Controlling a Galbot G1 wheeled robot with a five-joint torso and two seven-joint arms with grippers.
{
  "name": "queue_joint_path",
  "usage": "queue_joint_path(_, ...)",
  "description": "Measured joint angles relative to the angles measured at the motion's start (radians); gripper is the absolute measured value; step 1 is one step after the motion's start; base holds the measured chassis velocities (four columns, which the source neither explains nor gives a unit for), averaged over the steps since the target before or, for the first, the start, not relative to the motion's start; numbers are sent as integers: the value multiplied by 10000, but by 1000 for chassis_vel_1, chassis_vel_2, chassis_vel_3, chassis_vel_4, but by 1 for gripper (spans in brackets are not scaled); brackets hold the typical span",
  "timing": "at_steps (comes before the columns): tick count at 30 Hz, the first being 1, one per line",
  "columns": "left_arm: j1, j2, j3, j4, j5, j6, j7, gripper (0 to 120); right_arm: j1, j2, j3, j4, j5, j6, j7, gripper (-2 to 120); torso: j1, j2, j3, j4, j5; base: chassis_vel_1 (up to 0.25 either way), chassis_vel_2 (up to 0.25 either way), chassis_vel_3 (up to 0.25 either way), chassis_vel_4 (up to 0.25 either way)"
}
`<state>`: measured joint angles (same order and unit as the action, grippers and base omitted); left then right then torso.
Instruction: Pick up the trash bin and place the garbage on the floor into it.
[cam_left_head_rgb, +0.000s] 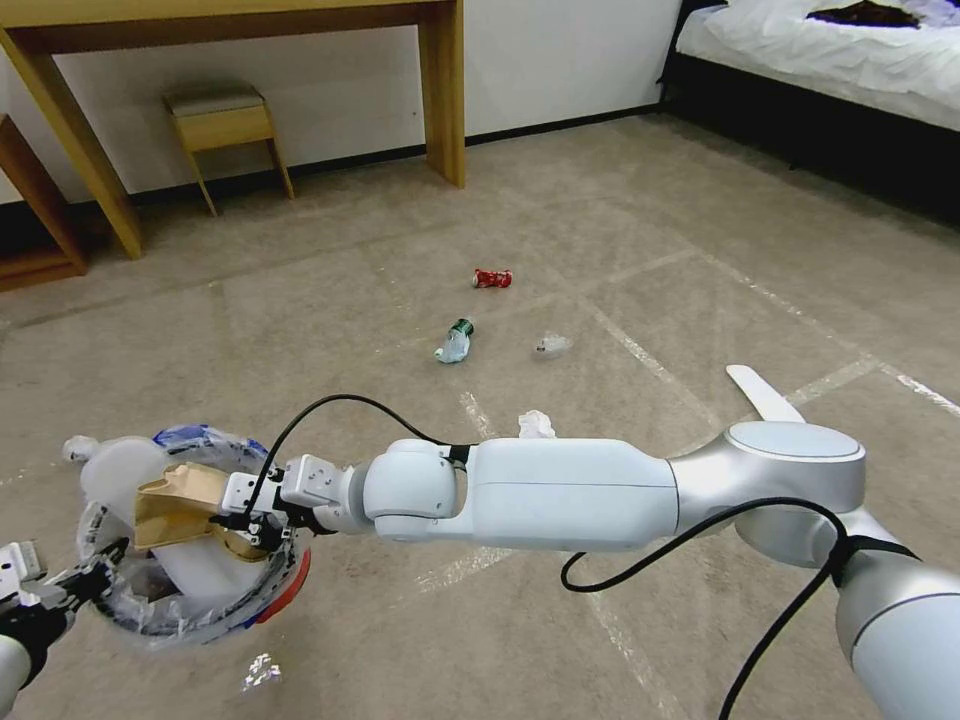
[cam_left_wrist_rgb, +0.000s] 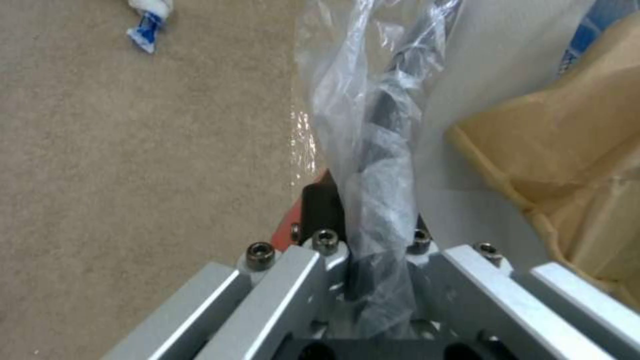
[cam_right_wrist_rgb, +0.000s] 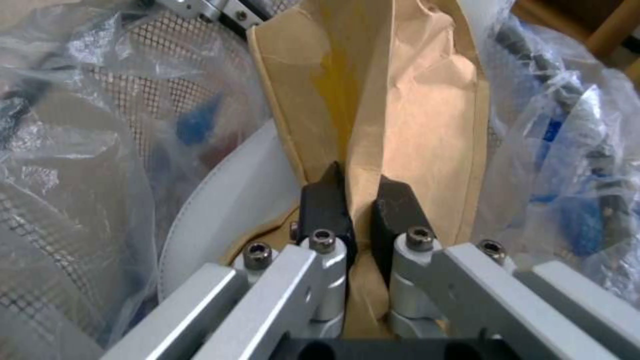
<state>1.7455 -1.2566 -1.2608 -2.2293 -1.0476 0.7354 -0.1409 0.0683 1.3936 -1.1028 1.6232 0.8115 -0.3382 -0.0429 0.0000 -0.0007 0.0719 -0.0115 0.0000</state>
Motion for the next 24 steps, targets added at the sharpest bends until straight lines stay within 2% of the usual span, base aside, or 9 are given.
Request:
queue_joint_path(15,-13,-7,47,12,52,0,4,1,6,-26,-34,107,17,-57,134,4,0,0,0,0,0,0,0,0,0)
queue_joint_path(20,-24,-12,52,50,70,0,9,1,37,-42,10,242,49,-158,312,23,0,0,0,0,0,0,0,0,0)
queue_joint_path(23,-32,-10,53,59,70,0,10,1,50,-45,15,257,50,-160,324,30,0,0,0,0,0,0,0,0,0)
queue_joint_path(24,-34,2,54,76,70,0,10,1,69,-49,24,274,51,-163,332,36,0,0,0,0,0,0,0,0,0)
